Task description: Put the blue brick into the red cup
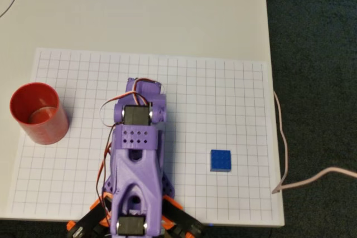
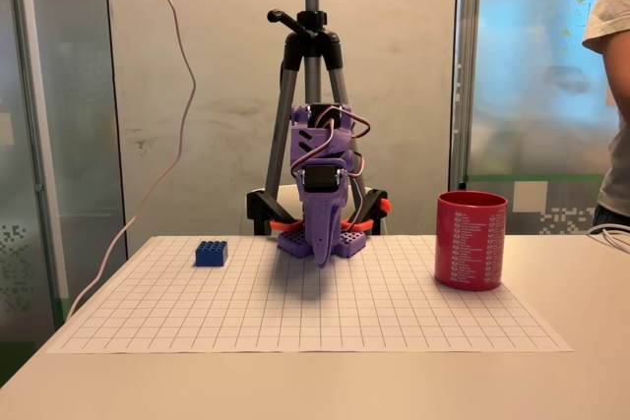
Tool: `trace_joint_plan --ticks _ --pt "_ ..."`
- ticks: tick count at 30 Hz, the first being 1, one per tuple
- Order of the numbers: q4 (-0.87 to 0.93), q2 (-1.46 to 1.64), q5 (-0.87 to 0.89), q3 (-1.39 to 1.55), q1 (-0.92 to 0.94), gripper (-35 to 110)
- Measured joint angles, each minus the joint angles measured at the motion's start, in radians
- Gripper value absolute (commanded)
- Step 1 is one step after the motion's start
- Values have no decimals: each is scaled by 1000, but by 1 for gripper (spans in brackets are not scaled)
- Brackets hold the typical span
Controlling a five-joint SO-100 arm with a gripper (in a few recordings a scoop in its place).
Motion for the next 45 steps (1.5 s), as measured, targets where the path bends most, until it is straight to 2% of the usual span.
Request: trace_joint_plan --ticks 45 --pt "0 0 -9 0 0 0"
